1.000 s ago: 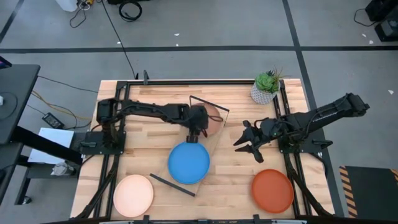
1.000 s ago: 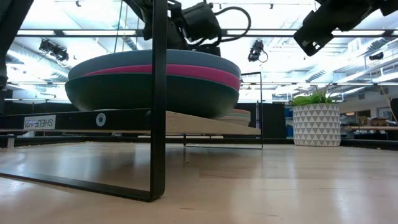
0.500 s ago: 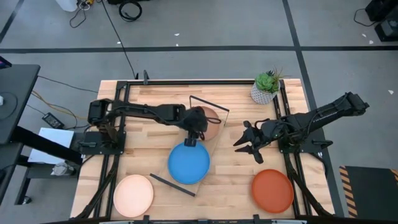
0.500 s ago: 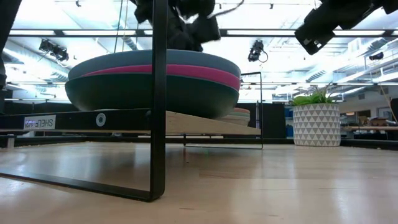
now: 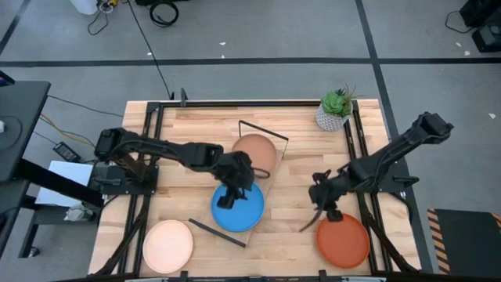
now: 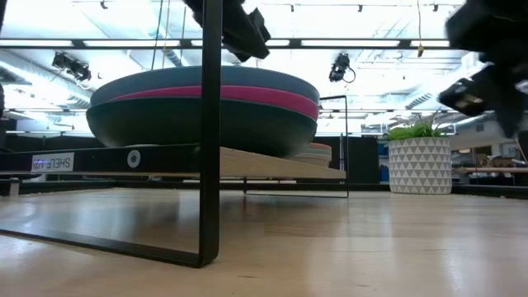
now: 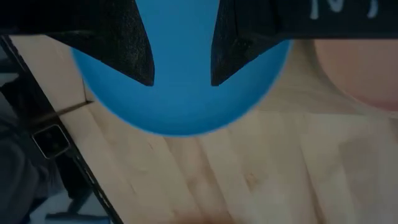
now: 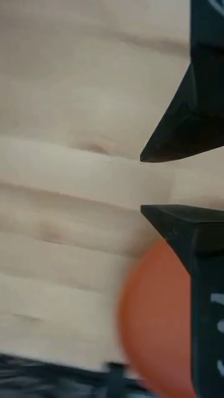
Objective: Place and stack plates onto a shelf
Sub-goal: Stack the orange plate on top of the blue plate
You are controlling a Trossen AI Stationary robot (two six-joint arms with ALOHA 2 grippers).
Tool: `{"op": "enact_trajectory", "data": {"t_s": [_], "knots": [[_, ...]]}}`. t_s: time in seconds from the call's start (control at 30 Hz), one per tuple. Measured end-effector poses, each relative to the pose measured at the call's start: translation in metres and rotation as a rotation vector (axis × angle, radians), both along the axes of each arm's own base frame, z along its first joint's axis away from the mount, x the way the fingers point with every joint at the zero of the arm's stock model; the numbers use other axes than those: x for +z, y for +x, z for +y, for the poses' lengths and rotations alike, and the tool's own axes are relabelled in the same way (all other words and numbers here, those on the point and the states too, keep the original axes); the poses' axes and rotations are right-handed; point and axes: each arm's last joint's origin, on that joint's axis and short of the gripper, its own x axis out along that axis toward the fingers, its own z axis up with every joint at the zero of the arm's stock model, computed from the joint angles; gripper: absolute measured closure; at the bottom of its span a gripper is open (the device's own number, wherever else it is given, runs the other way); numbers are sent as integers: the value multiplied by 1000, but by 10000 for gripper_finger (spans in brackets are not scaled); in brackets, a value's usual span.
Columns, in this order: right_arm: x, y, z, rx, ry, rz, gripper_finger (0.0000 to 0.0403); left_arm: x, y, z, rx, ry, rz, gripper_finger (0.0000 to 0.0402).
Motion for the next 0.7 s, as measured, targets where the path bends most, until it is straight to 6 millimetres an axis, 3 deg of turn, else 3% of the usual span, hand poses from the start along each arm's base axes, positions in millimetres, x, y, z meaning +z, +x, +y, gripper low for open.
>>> {"op": "enact_trajectory", "data": {"t_s": [0.3, 0.7], "knots": [[-18, -9, 23, 113, 91, 239, 276, -6, -11, -17, 17, 24, 112, 237], [-52, -13, 33, 99, -60, 443, 277, -1, -24, -26, 42, 26, 172, 237]]}}
